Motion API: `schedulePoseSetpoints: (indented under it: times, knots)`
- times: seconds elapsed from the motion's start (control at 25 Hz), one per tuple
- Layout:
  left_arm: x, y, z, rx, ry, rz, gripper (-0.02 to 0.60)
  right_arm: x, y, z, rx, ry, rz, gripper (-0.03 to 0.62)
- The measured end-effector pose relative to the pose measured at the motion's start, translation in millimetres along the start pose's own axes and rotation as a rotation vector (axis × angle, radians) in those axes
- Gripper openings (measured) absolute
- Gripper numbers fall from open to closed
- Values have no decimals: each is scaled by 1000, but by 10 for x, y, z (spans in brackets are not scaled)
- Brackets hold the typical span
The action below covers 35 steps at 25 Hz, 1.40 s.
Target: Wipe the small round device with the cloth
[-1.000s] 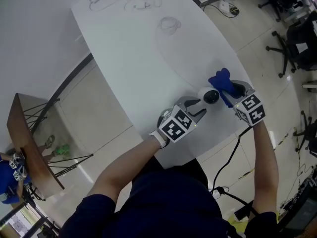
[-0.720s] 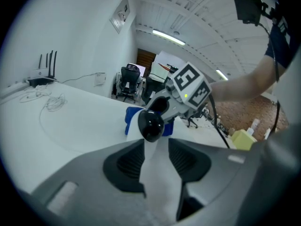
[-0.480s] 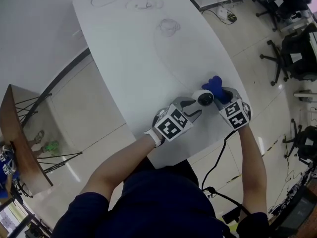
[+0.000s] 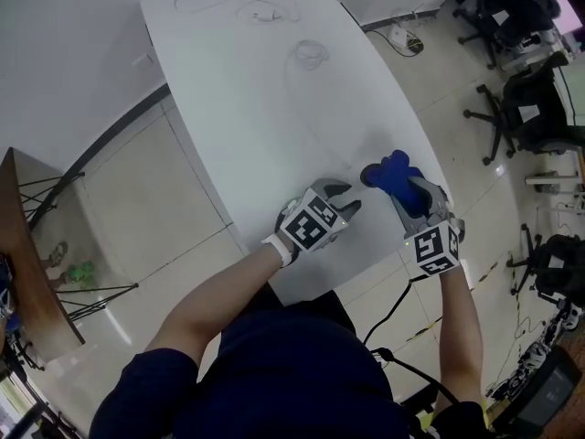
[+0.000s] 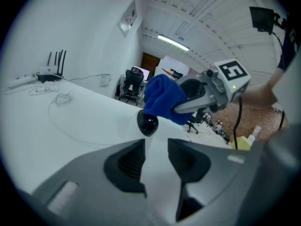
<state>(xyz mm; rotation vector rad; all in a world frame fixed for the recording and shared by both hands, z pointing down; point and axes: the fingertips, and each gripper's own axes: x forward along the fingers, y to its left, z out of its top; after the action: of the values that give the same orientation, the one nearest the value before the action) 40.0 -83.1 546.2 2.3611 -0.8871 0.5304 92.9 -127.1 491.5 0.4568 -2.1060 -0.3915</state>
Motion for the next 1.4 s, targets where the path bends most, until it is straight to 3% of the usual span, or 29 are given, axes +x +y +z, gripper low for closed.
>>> schedulePoseSetpoints:
  times: [0.16,0.44,0.72,1.08,1.24,1.4]
  knots:
    - [-1,-85,50,50,-3,-16,150,50,151,54,-187,59,25,155]
    - [98,-145,110,65,-12,-31,150,131,-274,139,-167,61,23,156]
    - [223,-108,19,52,20,-48,150,567,-393,34,-194,84,199,156]
    - [354,-103,-78,53,72,-38,152,1146,-188,-268,-342,116,419,156]
    - [349,-100,-95,31,72,-33,156,1315,-27,-379,-305,141,420,156]
    - [342,-74,-95,18,72,-42,156,1256,-74,-369,-181,123,352,155]
